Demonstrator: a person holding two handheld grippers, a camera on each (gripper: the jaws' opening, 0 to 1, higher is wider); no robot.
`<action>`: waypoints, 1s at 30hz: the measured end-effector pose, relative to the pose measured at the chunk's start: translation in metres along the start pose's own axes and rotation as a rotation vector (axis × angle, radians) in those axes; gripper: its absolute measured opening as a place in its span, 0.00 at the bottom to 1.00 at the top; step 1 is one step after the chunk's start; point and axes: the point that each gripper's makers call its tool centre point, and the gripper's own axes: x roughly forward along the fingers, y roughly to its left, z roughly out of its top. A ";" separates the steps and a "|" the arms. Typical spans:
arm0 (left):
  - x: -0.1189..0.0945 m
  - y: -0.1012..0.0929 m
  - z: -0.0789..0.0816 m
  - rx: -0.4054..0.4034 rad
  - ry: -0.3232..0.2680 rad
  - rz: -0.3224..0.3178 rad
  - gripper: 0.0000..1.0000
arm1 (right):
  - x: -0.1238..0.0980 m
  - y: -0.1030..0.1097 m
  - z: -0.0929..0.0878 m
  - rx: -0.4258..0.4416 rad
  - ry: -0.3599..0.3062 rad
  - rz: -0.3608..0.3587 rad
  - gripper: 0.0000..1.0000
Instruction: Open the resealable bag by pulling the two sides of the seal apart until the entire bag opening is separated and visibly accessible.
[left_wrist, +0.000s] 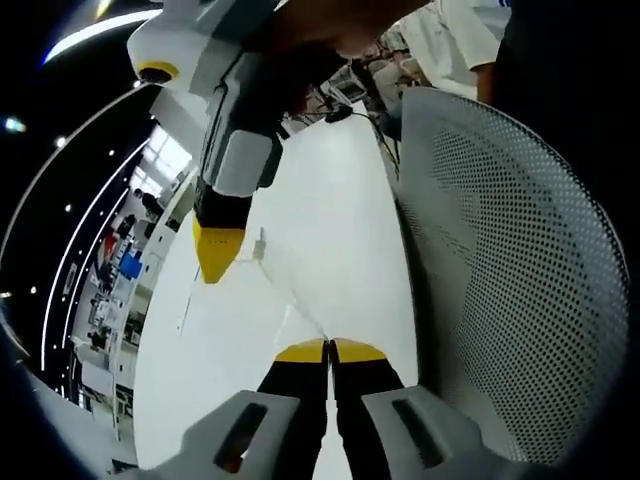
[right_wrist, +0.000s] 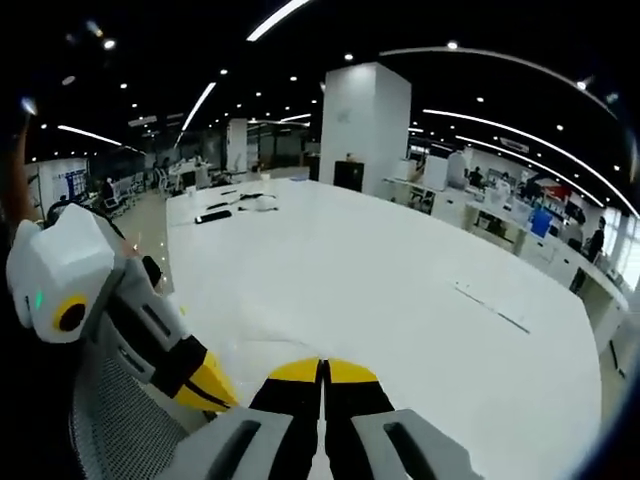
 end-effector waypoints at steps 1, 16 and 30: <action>-0.001 0.000 0.001 -0.003 -0.005 -0.001 0.00 | -0.001 -0.001 0.001 -0.001 -0.002 -0.002 0.00; -0.002 0.026 -0.001 -0.079 -0.042 0.034 0.00 | -0.008 -0.015 0.037 -0.017 -0.104 -0.087 0.00; 0.009 0.008 -0.026 -0.124 0.010 -0.012 0.00 | 0.003 0.006 0.004 -0.017 -0.037 -0.008 0.00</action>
